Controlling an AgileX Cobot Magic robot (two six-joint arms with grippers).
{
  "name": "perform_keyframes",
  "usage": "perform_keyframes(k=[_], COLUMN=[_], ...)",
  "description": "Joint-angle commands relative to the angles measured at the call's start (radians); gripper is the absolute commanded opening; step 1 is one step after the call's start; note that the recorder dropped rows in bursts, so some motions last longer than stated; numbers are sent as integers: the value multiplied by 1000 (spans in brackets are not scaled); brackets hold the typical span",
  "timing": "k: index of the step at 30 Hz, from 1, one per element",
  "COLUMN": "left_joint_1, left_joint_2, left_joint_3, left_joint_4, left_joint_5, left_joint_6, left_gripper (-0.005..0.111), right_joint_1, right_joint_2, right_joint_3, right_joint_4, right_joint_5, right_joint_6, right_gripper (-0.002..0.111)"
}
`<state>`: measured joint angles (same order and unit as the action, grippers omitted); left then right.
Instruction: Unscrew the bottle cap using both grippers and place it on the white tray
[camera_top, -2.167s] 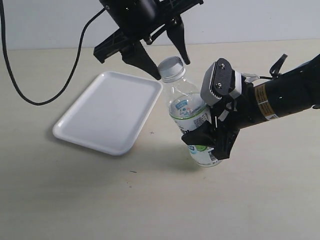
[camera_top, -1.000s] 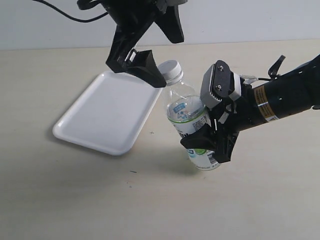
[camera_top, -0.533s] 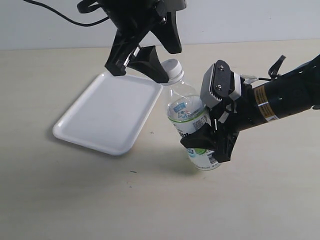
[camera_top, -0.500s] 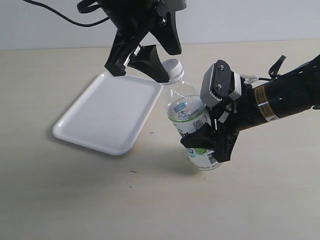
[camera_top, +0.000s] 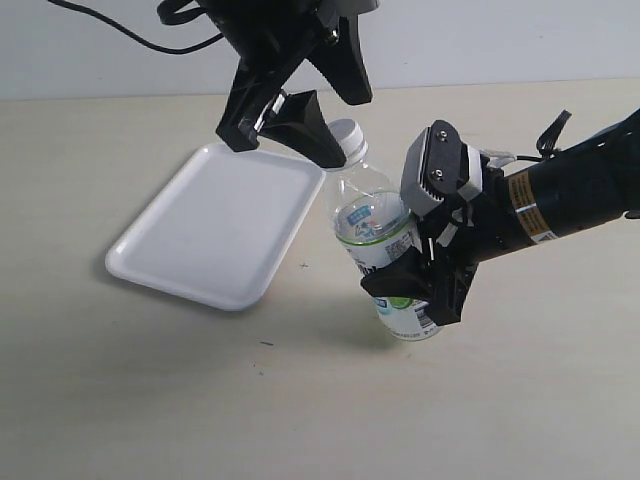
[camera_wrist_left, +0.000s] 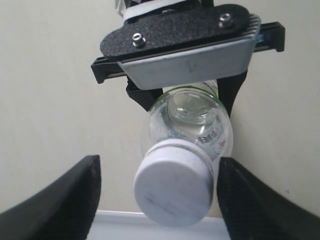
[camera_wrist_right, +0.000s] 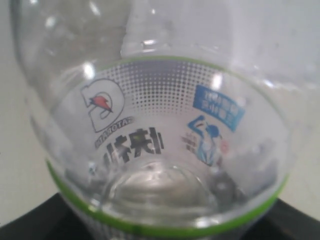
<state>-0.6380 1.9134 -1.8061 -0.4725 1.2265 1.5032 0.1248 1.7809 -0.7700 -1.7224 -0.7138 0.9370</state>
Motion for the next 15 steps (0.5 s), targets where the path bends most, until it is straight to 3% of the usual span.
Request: perform_keyframes(k=[1, 15], left_joint_1=[-1, -1], left_joint_2=[-5, -1], left_joint_3=[6, 11], left_joint_4=[-15, -1], left_joint_5=[-5, -5], left_joint_6=[-22, -46], left_gripper=[65, 65], right_joint_1=[3, 3], right_joint_2=[0, 0], right_joint_3=[3, 3], right_joint_4=[0, 0], right_joint_5=[-11, -11], right_joint_6=[-2, -2], right_gripper=[0, 0])
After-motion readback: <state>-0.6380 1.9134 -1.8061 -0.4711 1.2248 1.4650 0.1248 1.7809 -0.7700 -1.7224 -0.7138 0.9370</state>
